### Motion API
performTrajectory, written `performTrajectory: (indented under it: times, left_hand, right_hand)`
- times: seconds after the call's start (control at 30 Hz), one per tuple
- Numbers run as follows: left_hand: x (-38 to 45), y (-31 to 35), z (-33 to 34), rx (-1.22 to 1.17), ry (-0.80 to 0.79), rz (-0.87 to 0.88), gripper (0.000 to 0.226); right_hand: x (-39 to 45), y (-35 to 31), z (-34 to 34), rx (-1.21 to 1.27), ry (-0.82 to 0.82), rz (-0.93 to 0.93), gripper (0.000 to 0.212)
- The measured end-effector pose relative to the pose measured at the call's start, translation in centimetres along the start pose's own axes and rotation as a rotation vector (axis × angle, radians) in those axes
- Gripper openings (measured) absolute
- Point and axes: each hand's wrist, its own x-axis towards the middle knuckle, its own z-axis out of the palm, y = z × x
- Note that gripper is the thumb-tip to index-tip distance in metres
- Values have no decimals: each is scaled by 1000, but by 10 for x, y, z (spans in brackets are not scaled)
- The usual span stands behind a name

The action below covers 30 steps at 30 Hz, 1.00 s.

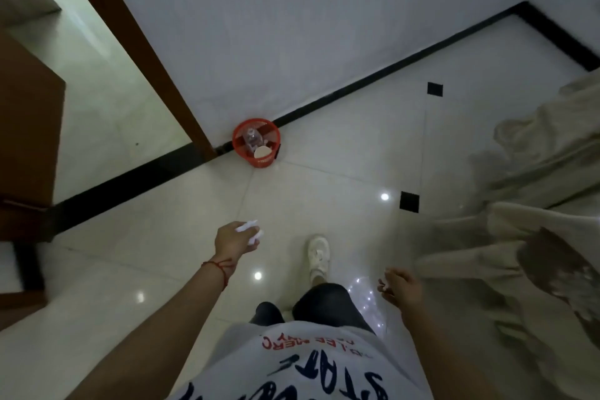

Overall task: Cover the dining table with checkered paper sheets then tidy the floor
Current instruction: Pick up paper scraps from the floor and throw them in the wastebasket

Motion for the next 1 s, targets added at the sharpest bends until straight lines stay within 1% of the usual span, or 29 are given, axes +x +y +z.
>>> performTrajectory:
  times: [0.03,0.13,0.2,0.37,0.47,0.53,0.63,0.77,0.9,1.0]
  left_hand:
    - [11,12,3,-14,6,-8,19]
    - [42,43,11,-53,38,-25,16]
    - [56,59,10,-67,84,-53,11]
    - [88,84,3,-11,183,-123,26]
    - [105,91,-7,-1,203,-185,21]
    - [121,92,-15,16,212,-240,21]
    - [150,98,-33,-9,210,-319,24]
    - [198,124,-63,47,190,-365,20]
    - [256,173,-74,50,147,-296,24]
    - [297,209,-63,135,85,-245,15]
  right_hand:
    - [13,-11,3,-15,-7,14,20]
    - [54,-53,14,-66,-14,37,24]
    - [75,-88,26,-92,-16,50,22]
    - [117,-186,79,-145,-107,-20,15]
    - [131,-231,121,-166,-154,-44,9]
    - [142,-256,151,-177,-173,-56,7]
    - [159,-284,196,-203,-196,-64,6]
    - [169,-305,242,-246,-171,-35,7]
    - [185,-318,284,-360,-145,-11,10]
    - [202,-330,313,-411,-152,-18,11]
